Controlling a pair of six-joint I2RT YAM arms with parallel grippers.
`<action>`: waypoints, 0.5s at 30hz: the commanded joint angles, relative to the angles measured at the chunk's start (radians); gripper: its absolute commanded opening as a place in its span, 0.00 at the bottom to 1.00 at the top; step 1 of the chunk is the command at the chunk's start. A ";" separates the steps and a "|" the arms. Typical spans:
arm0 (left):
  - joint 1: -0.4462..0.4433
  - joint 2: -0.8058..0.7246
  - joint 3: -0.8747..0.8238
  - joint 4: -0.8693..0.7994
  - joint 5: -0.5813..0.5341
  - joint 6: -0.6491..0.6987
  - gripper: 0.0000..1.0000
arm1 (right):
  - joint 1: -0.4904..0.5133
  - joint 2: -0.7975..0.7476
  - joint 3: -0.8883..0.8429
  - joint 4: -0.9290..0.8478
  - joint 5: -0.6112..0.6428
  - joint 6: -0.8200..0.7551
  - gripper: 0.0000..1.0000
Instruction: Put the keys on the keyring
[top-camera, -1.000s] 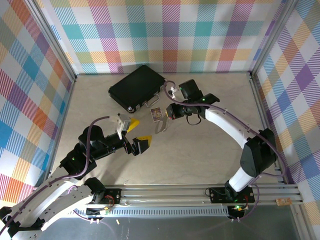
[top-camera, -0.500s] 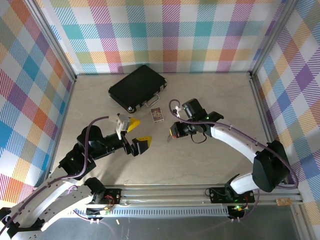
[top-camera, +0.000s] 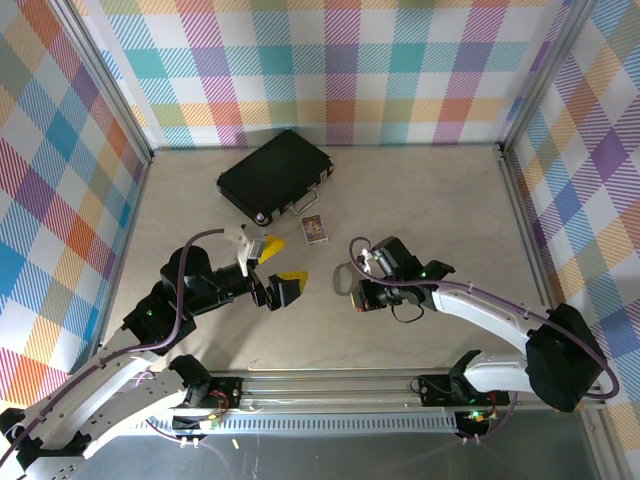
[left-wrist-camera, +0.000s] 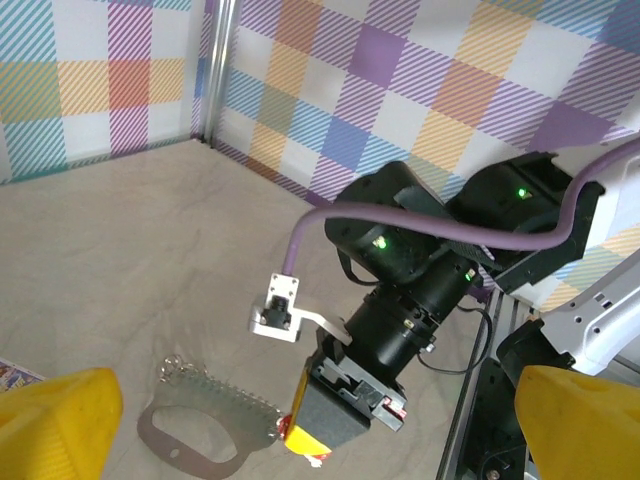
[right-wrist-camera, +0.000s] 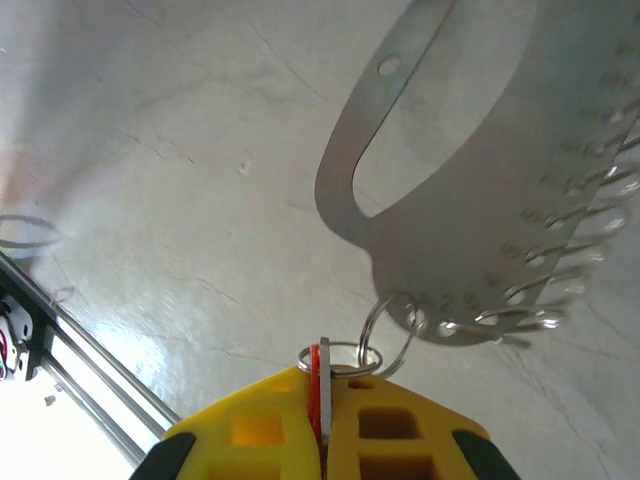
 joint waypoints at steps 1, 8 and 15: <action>0.000 -0.010 0.028 0.012 0.013 0.000 1.00 | 0.004 -0.045 -0.042 0.040 0.010 0.042 0.00; 0.000 -0.013 0.020 0.013 0.001 -0.006 1.00 | 0.004 -0.078 -0.095 0.016 0.013 0.051 0.00; 0.001 0.005 0.028 0.006 0.004 0.015 1.00 | 0.011 -0.108 -0.162 0.031 0.007 0.095 0.00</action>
